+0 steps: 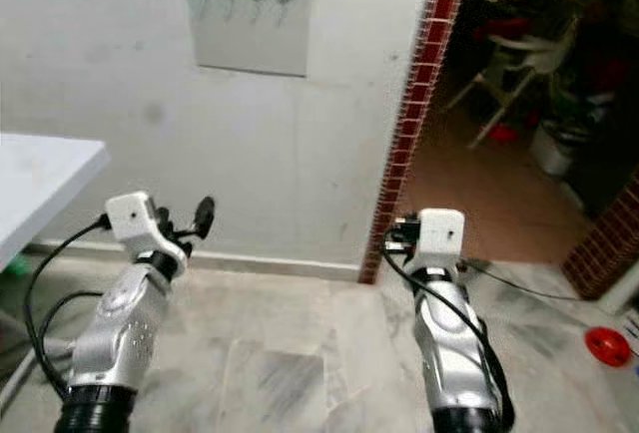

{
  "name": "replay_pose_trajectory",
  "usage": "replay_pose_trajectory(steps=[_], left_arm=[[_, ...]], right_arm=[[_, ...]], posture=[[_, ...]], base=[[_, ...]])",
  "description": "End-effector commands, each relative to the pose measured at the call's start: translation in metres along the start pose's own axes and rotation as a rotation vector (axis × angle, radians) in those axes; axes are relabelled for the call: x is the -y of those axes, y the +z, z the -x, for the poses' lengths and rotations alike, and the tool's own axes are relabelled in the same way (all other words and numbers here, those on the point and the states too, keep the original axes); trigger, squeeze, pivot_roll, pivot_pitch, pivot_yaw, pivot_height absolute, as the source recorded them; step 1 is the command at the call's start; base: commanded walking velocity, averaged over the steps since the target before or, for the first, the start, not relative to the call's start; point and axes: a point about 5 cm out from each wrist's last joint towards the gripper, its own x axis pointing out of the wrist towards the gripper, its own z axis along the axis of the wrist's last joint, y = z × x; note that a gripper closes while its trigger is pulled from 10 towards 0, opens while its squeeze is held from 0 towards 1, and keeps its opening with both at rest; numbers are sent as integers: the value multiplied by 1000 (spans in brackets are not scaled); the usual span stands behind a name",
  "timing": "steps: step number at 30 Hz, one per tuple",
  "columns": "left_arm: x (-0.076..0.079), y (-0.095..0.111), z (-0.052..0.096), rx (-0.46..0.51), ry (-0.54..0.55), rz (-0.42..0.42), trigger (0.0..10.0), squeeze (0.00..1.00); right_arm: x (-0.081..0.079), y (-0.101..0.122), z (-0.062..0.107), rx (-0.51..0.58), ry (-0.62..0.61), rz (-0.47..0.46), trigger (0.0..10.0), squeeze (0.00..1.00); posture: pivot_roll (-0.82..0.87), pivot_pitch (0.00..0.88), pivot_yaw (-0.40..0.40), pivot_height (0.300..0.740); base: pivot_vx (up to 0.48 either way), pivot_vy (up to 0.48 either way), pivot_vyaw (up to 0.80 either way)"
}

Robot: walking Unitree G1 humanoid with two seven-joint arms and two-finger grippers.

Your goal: Hang keys on a hook

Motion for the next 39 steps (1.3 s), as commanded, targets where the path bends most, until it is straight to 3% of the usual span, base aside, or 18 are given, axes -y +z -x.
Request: replay_pose_trajectory(steps=[1,13,30,39], left_arm=[[0,6,-4,3,17,-50,10000,0],[1,7,2,-14,-98,-108,10000,0],[19,-2,14,-41,-248,-182,10000,0],[14,23,5,52,-187,-140,10000,0]], right_arm=[[-5,11,-4,36,14,-5,10000,0],[1,12,1,53,-10,3,10000,0],[0,17,0,91,15,28,10000,0],[-5,31,-6,152,78,34,10000,0]], posture=[[38,0,-38,732],[30,0,-17,732],[35,6,-15,732],[33,4,-11,732]], base=[[0,0,0],[0,0,0],[0,0,0],[0,0,0]])
